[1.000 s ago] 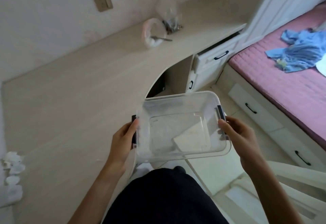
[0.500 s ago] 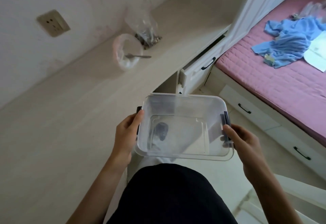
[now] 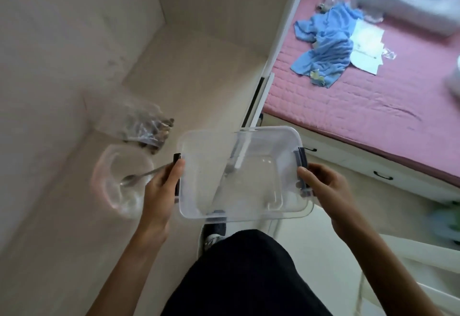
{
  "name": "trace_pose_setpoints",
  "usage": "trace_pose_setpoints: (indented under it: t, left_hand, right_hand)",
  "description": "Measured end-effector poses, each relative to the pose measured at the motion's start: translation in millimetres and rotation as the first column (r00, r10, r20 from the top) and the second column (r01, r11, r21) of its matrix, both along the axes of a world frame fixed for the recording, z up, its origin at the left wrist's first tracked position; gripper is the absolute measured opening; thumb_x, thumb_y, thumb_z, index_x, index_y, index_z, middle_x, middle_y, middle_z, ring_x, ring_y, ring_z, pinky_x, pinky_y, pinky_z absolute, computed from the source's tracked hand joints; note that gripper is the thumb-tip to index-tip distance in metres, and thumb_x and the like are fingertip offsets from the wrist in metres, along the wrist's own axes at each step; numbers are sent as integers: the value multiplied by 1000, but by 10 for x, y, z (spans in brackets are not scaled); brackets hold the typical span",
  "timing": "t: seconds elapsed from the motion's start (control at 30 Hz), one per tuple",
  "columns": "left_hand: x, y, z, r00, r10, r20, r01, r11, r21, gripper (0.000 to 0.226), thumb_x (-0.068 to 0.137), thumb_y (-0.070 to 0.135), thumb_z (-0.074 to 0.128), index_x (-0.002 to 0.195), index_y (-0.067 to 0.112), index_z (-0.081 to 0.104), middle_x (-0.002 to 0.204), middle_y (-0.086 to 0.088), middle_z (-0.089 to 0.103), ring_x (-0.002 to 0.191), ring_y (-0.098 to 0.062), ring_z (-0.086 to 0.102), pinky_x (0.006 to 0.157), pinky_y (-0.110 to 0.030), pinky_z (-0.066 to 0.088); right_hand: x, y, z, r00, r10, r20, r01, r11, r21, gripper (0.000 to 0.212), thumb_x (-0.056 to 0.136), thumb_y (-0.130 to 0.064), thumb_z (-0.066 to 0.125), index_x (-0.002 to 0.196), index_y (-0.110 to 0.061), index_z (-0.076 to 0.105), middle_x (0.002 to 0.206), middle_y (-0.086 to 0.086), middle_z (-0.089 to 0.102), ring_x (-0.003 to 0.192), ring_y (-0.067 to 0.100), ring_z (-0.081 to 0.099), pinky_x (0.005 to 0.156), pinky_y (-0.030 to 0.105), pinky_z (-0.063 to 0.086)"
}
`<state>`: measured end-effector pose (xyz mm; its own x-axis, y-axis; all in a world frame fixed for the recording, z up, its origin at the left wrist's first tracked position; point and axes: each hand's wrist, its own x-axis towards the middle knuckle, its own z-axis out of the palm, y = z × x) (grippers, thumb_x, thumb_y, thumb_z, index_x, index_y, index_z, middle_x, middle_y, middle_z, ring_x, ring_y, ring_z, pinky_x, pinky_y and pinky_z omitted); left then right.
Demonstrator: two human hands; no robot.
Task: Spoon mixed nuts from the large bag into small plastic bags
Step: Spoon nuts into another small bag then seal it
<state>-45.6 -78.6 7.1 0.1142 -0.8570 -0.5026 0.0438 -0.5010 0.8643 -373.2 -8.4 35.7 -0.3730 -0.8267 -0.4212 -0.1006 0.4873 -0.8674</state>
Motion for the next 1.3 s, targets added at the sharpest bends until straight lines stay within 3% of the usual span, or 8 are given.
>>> trace_pose_setpoints:
  t: [0.2, 0.3, 0.6, 0.73, 0.9, 0.97, 1.13, 1.3]
  left_hand:
    - [-90, -605, -31, 999, 0, -40, -3, 998, -67, 37, 73, 68, 73, 101, 45, 80, 110, 12, 79, 105, -9, 74, 73, -25, 57]
    - [-195, -851, -12, 1000, -17, -24, 14, 995, -102, 11, 90, 50, 73, 98, 49, 80, 109, 18, 78, 103, -2, 73, 67, -15, 56]
    - [-592, -1507, -182, 990, 139, 18, -138, 990, -29, 22, 97, 41, 66, 107, 25, 78, 104, 6, 78, 111, -24, 70, 81, -34, 54]
    - [-1054, -1706, -97, 968, 219, 118, -215, 975, -52, 27, 101, 39, 63, 80, 34, 78, 85, 13, 74, 85, -9, 69, 79, -37, 50]
    - [-1430, -1765, 5, 897, 390, 211, -373, 921, -115, 44, 99, 39, 64, 56, 37, 62, 56, 19, 54, 53, 6, 51, 55, -19, 46]
    - [-1568, -1778, 40, 798, 575, 180, -572, 817, -77, 38, 99, 40, 65, 62, 41, 69, 62, 21, 63, 60, 5, 59, 53, -13, 46]
    - [-1767, -1798, 128, 627, 770, 117, -778, 628, 36, 26, 98, 46, 65, 83, 25, 71, 85, 0, 70, 76, -17, 65, 67, -30, 53]
    - [-1888, -1894, 72, 514, 856, 47, -853, 505, 128, 29, 97, 44, 67, 105, 17, 71, 101, -6, 75, 93, -22, 72, 65, -32, 60]
  right_hand:
    - [-44, -587, -18, 999, -53, -10, 53, 998, -16, 18, 92, -33, 75, 108, -24, 76, 94, 0, 79, 86, 20, 74, 84, 46, 61]
    - [-127, -820, -42, 997, -73, -1, 73, 997, -16, 17, 93, -31, 75, 107, -23, 77, 94, 2, 79, 85, 20, 72, 84, 49, 60]
    - [-635, -1887, -172, 994, 83, 78, -82, 997, -14, 22, 94, -33, 73, 113, -21, 75, 99, -5, 79, 88, 10, 74, 75, 25, 59]
    - [-976, -2579, -211, 981, 188, 57, -187, 982, -18, 17, 96, -35, 70, 110, -27, 72, 93, -12, 78, 82, 2, 73, 65, 13, 55]
    - [-1056, -3278, -146, 952, 305, -20, -305, 952, -8, 23, 97, -39, 67, 114, -23, 70, 93, -3, 74, 85, 12, 69, 75, 27, 56]
    - [-1061, -3745, -36, 868, 497, -15, -497, 867, -39, 25, 97, -37, 66, 115, -21, 70, 89, -5, 74, 77, 5, 66, 72, 24, 53]
    - [-693, -4591, 154, 696, 709, -113, -718, 690, -93, 15, 96, -35, 67, 109, -27, 69, 67, -25, 67, 56, -6, 58, 50, 8, 42]
    - [-102, -5283, 158, 443, 821, -360, -886, 463, -35, 16, 97, -33, 63, 100, -19, 69, 73, -8, 62, 68, 12, 59, 59, 22, 42]
